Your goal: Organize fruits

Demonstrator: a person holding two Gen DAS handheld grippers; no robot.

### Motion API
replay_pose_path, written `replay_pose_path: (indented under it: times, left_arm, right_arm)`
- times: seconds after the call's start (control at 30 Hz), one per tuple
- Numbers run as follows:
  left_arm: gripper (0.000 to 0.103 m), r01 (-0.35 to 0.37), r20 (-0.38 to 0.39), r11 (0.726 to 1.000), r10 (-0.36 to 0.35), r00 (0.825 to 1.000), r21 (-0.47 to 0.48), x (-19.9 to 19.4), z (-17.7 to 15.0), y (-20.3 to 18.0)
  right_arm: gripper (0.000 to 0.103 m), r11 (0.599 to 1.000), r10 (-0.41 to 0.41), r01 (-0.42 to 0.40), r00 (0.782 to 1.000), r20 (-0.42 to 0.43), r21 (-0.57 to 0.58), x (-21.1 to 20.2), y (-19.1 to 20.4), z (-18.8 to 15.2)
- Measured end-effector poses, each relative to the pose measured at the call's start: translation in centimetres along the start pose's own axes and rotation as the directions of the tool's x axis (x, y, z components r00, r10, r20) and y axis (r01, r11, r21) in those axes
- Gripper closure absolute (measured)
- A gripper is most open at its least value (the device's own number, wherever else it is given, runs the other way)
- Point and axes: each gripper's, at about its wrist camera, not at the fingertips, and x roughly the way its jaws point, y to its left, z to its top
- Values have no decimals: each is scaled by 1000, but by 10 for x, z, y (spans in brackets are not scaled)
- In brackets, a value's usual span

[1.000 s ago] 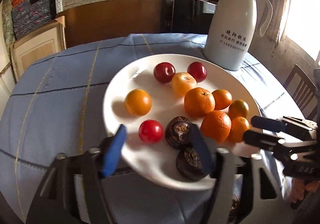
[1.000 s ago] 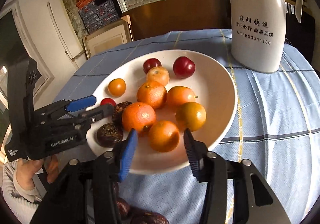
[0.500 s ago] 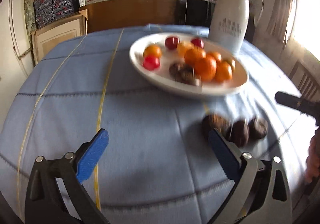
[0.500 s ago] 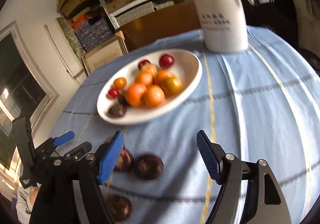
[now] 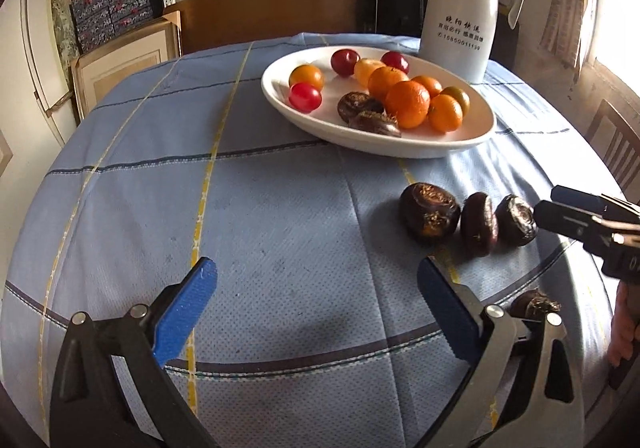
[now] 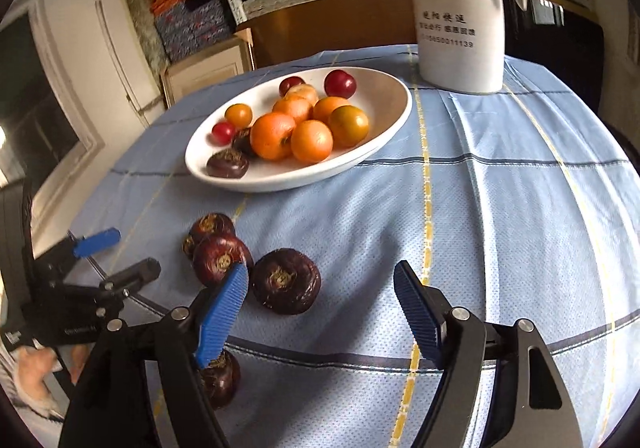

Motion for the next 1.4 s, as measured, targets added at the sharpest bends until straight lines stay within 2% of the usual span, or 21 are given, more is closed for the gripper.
replay_pose_path:
  times: [0.13, 0.23, 0.3, 0.33, 0.37, 0.47, 0.6, 0.8, 0.93, 1.1, 1.2, 1.27, 1.4]
  left_arm:
    - [5, -14, -6, 1000, 14, 1000, 24, 1, 0, -6]
    - [5, -19, -12, 998, 20, 1000, 61, 1, -1, -14]
    - [5, -23, -16, 996, 25, 1000, 83, 2, -1, -20]
    - [5, -28, -18, 995, 30, 999, 99, 3, -1, -23]
    - [5, -30, -18, 993, 32, 999, 110, 3, -2, -25]
    - [5, -24, -32, 990, 28, 999, 142, 6, -2, -32]
    - [5, 14, -58, 988, -5, 998, 153, 16, 4, -40]
    - [4, -51, -43, 985, 59, 997, 164, 32, 23, -41]
    - [4, -29, -52, 990, 36, 998, 136, 43, 35, -41]
    - [5, -4, -40, 981, 12, 999, 195, 45, 38, -57]
    - [5, 68, -57, 983, -59, 997, 173, 48, 41, -54]
    - [8, 99, -57, 983, -91, 994, 155, 50, 44, -54]
    - [13, 112, -66, 981, -102, 993, 157, 55, 47, -58]
  right_arm:
    - [27, 997, -40, 38, 999, -29, -70, 9, 14, -5]
    - [31, 995, -49, 44, 997, -56, -91, 17, 19, -6]
    - [40, 995, -50, 44, 997, -64, -84, 21, 19, -4]
    - [48, 996, -43, 38, 997, -58, -82, 21, 18, -2]
    - [62, 996, -35, 30, 998, -58, -80, 21, 18, -1]
    - [62, 998, -56, 55, 998, -39, -30, 16, 5, 4]
    - [62, 998, -42, 42, 999, -17, 42, 8, -11, 9]
    - [62, 998, -23, 25, 999, -29, 61, 9, -15, 9]
    - [62, 998, -18, 20, 999, -32, 61, 11, -15, 9]
    - [62, 998, -11, 12, 1000, -28, 62, 9, -16, 9]
    - [62, 998, -10, 12, 999, -32, 61, 10, -15, 9]
    - [62, 998, -10, 12, 999, -36, 63, 11, -15, 8]
    - [62, 997, -6, 9, 999, -38, 74, 12, -17, 8]
